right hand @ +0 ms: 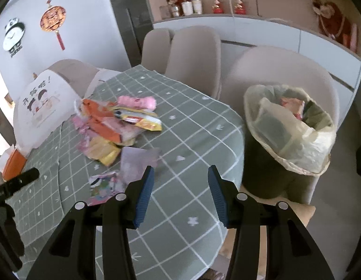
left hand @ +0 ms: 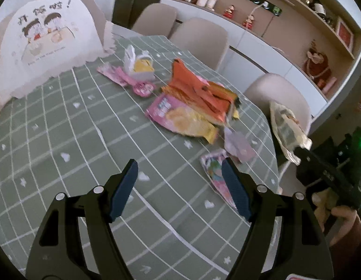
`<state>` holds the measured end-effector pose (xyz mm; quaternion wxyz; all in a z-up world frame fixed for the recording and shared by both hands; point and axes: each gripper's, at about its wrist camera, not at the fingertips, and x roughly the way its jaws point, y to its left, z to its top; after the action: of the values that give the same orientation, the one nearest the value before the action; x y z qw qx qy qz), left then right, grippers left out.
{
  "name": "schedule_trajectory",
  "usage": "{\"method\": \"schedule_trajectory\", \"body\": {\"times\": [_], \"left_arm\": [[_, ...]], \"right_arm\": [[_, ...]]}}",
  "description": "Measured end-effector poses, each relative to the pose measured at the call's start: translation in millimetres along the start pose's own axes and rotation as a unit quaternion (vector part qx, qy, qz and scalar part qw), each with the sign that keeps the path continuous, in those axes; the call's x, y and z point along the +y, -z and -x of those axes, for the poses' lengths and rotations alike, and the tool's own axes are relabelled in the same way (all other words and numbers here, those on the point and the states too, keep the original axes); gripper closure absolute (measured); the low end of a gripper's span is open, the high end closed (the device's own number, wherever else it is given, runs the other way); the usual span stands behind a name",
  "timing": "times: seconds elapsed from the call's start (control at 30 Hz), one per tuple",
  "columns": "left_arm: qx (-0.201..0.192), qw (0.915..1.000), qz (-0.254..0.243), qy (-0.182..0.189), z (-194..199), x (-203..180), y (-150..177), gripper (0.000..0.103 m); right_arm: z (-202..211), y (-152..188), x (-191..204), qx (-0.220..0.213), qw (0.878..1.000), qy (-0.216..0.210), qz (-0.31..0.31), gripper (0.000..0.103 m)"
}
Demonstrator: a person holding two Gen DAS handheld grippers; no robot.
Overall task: Collect trash
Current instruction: 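Move both grippers back over the table toward the remaining wrappers, then grasp the pink-white candy bag with the left gripper while the right grasps the pink wrapper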
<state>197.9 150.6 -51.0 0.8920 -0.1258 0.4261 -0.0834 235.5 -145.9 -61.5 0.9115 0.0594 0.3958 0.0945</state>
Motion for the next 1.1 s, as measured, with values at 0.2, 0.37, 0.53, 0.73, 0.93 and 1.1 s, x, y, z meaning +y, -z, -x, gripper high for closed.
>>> {"method": "schedule_trajectory", "body": {"times": [0.2, 0.37, 0.53, 0.73, 0.93, 1.1], "left_arm": [[-0.001, 0.9999, 0.015, -0.002, 3.9, 4.8, 9.0, 0.032], [-0.015, 0.9995, 0.021, -0.016, 13.8, 14.1, 14.0, 0.032], [-0.007, 0.9986, 0.048, -0.022, 13.6, 24.3, 24.6, 0.032], [0.011, 0.9981, 0.047, -0.039, 8.4, 19.6, 34.1, 0.032], [0.028, 0.9972, 0.048, -0.051, -1.2, 3.8, 36.4, 0.032], [0.042, 0.9964, 0.064, -0.037, -18.2, -11.8, 36.5, 0.032]], "right_arm": [[-5.0, 4.8, 15.6, 0.015, 1.0, -0.001, 0.02, 0.057], [-25.6, 15.7, 17.3, 0.041, 0.999, -0.02, 0.01, 0.057], [-50.1, 14.0, 27.6, 0.06, 0.998, -0.033, 0.005, 0.057], [-86.7, 9.0, 31.6, 0.066, 0.996, -0.054, -0.033, 0.057], [-108.7, 8.4, 35.6, 0.086, 0.992, -0.087, -0.019, 0.089], [-95.5, -5.9, 23.8, 0.076, 0.991, -0.113, -0.004, 0.1]]}}
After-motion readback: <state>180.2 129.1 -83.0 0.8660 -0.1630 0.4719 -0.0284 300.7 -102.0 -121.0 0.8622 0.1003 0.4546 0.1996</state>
